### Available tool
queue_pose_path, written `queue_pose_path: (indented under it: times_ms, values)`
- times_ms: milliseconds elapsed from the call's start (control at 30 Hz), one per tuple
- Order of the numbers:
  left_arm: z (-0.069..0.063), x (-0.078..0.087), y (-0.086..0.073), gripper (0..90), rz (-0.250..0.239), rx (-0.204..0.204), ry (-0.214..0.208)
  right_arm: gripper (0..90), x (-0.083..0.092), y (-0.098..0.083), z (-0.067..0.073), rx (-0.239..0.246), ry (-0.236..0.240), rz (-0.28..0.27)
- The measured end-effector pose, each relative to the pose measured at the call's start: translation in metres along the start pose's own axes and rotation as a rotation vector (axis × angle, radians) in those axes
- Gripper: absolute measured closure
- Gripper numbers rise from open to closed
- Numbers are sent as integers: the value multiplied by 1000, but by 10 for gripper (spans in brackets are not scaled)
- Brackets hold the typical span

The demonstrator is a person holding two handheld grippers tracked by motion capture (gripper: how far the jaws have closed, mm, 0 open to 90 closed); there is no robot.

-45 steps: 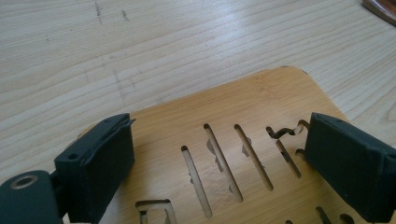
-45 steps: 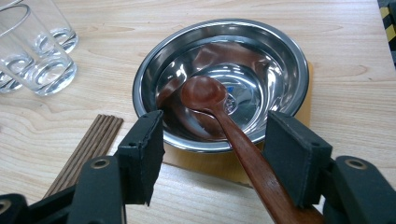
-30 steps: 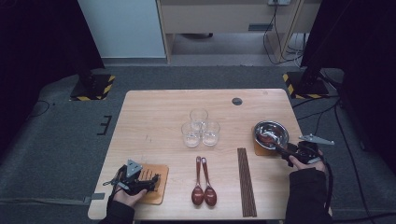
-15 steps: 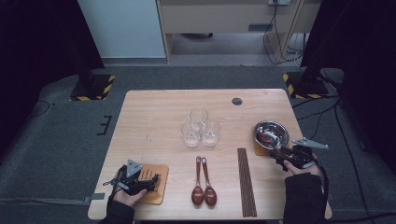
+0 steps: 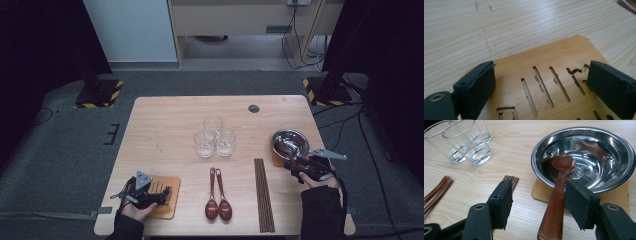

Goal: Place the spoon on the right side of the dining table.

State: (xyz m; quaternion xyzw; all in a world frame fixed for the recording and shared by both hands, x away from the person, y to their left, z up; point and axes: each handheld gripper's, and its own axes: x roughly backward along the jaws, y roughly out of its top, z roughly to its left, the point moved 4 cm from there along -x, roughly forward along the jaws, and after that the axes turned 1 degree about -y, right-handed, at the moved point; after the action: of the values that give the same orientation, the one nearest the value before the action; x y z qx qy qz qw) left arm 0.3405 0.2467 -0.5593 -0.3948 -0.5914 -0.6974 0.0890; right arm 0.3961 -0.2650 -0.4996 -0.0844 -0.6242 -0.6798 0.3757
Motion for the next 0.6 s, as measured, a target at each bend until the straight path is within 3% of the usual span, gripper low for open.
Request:
queue_pose_path:
  times_ms: [267, 600]
  values:
    - [0, 0, 0, 73, 0, 0, -1, 446, 9, 9, 4, 19, 12, -54]
    - [0, 0, 0, 73, -6, -6, -2, 500, 6, 13, 20, 67, 46, -62]
